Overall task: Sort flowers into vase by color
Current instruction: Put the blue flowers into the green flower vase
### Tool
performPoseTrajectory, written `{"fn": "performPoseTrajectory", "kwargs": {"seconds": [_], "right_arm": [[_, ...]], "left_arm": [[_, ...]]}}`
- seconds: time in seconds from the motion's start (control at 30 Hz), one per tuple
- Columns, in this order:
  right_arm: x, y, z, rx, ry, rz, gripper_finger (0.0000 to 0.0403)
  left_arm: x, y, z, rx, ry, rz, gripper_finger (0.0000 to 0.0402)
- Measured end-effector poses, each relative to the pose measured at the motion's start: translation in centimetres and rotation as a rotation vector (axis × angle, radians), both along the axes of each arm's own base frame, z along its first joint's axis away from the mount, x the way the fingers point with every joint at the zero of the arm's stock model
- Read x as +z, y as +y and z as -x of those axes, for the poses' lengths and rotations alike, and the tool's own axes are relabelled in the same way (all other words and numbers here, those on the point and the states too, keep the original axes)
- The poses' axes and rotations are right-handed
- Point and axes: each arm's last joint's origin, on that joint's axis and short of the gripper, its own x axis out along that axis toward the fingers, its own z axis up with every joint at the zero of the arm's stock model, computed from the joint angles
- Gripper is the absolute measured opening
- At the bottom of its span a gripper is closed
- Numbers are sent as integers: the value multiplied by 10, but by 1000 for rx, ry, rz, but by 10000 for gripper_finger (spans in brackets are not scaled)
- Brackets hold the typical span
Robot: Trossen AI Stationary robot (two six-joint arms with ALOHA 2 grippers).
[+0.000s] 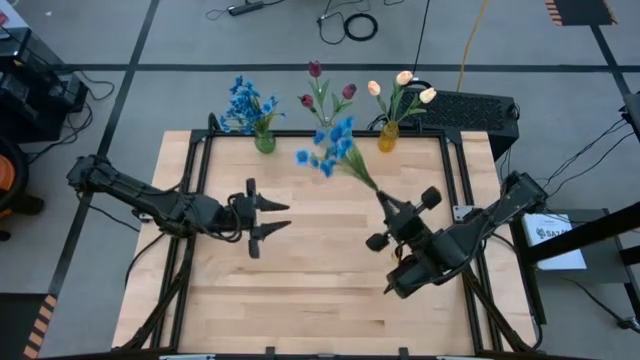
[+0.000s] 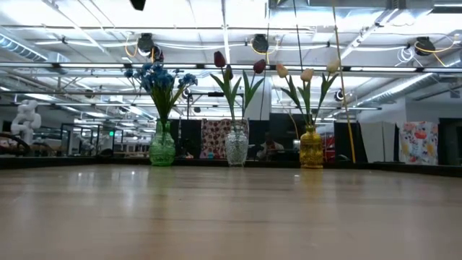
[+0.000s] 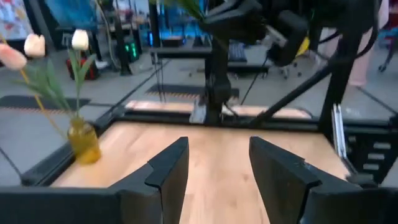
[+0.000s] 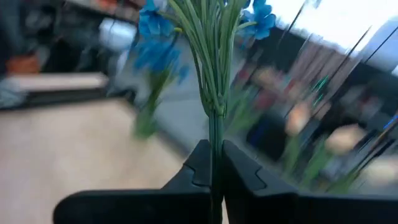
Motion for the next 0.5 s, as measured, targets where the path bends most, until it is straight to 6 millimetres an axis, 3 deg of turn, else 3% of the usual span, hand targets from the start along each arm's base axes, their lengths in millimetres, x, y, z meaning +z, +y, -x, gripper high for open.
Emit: {"fn": "performPoseTrajectory", "kwargs": {"seconds": [0.1, 0.2, 0.3, 0.5], "right_arm": [[6, -8, 0, -20, 5, 154, 2], [7, -19, -2, -54, 46, 198, 2], [3, -29, -9, -101, 38, 192, 2], [-14, -42, -30, -182, -85, 117, 3]], "left_arm": [[4, 0, -9, 20, -87, -19, 176], [6, 6, -21, 59, -165, -41, 176], [3, 17, -37, 71, -230, -18, 176], [-13, 37, -67, 22, -359, 189, 176]]}}
